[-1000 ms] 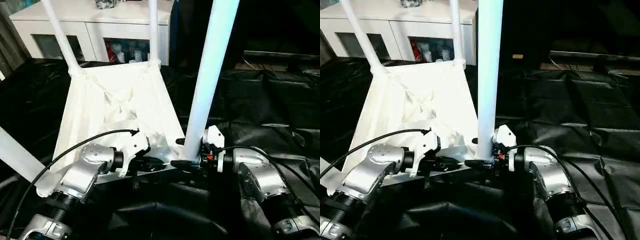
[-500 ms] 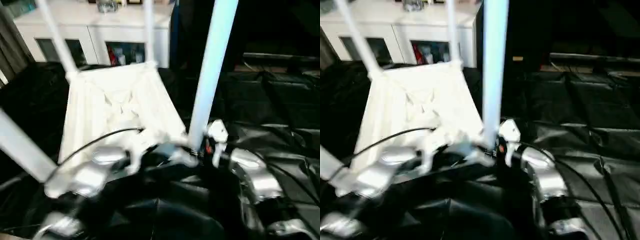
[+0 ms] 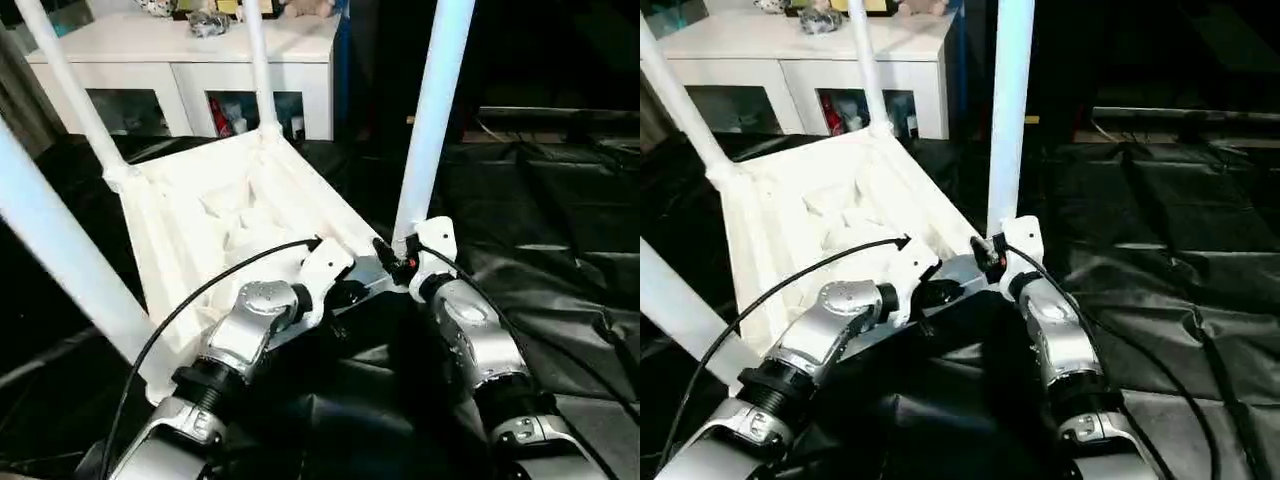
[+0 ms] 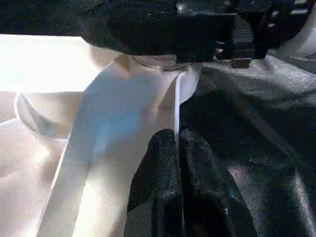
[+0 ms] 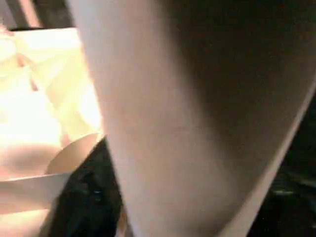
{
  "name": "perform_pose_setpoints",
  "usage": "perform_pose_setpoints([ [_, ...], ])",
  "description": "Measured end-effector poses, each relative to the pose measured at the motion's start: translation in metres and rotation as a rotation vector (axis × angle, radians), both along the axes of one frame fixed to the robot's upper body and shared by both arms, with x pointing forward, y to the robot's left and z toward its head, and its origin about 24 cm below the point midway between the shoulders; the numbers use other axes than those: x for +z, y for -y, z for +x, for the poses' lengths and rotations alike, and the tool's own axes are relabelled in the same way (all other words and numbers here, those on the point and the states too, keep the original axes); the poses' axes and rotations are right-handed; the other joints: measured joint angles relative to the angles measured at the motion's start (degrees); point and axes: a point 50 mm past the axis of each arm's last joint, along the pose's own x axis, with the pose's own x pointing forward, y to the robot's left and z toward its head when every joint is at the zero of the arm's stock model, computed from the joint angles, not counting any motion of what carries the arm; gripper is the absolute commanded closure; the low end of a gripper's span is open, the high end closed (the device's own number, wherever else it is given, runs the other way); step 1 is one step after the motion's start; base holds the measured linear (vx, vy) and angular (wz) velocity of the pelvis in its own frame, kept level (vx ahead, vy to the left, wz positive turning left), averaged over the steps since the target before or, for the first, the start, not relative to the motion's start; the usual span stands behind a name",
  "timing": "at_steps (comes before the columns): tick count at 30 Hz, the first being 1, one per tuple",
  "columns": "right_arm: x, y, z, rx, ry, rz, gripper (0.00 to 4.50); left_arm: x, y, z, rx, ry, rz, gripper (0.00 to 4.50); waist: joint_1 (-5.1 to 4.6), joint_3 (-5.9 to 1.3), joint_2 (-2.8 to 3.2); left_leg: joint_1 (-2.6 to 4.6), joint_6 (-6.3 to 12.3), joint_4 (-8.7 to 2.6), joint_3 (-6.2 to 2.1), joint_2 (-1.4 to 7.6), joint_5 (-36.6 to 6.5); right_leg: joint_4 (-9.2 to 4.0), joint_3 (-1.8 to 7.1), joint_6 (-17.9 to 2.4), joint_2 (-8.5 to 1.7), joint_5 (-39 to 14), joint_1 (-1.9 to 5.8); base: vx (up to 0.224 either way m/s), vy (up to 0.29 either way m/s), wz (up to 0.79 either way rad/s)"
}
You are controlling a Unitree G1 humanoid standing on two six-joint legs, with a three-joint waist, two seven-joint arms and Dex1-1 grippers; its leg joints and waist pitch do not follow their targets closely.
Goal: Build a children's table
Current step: Rotate leg to tighten
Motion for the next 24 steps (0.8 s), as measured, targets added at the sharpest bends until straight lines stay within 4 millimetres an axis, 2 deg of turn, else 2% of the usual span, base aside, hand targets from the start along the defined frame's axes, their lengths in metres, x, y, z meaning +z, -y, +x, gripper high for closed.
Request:
perform_pose_setpoints([
  [1,0.000,0.000,-0.002,0.050,0.000,0.003,1.33,0.000,-0.005,-0.001,-0.012,-0.003,-0.002,4.50,-0.08,0.02,-0.03,-0.02,0.00,-0.09,0.00,0.02,0.00,0.00,-0.03,0.00,0.02,0.00,-0.05,0.000,0.000,0.00],
  [6,0.004,0.007,-0.012,0.287,-0.005,0.002,1.33,0.002,-0.026,-0.006,-0.081,-0.006,-0.005,4.50,-0.03,0.06,-0.09,-0.23,0.00,-0.15,0.00,0.10,0.00,0.06,-0.08,-0.17,0.07,0.11,-0.31,0.000,0.000,0.00],
  [14,0.008,0.019,-0.031,0.619,-0.037,-0.021,1.33,0.006,-0.054,-0.022,-0.226,-0.055,-0.008,4.50,0.50,0.10,-0.15,-0.67,0.07,0.12,0.08,0.15,0.03,0.02,-0.05,-0.14,0.08,-0.04,-0.68,0.000,0.000,0.00],
  [21,0.006,0.018,-0.036,0.710,-0.066,-0.034,1.95,0.006,-0.066,-0.030,-0.281,-0.082,-0.002,4.50,1.37,0.14,-0.22,-0.88,0.05,0.27,0.09,0.16,0.01,0.05,-0.05,-0.16,0.06,-0.04,-0.81,0.000,0.000,0.00],
  [24,0.005,0.017,-0.037,0.720,-0.072,-0.030,2.06,0.006,-0.066,-0.030,-0.285,-0.083,0.000,4.50,1.48,0.15,-0.25,-0.87,0.05,0.30,0.10,0.17,0.01,0.09,-0.03,-0.16,0.06,-0.03,-0.81,0.000,0.000,0.00],
])
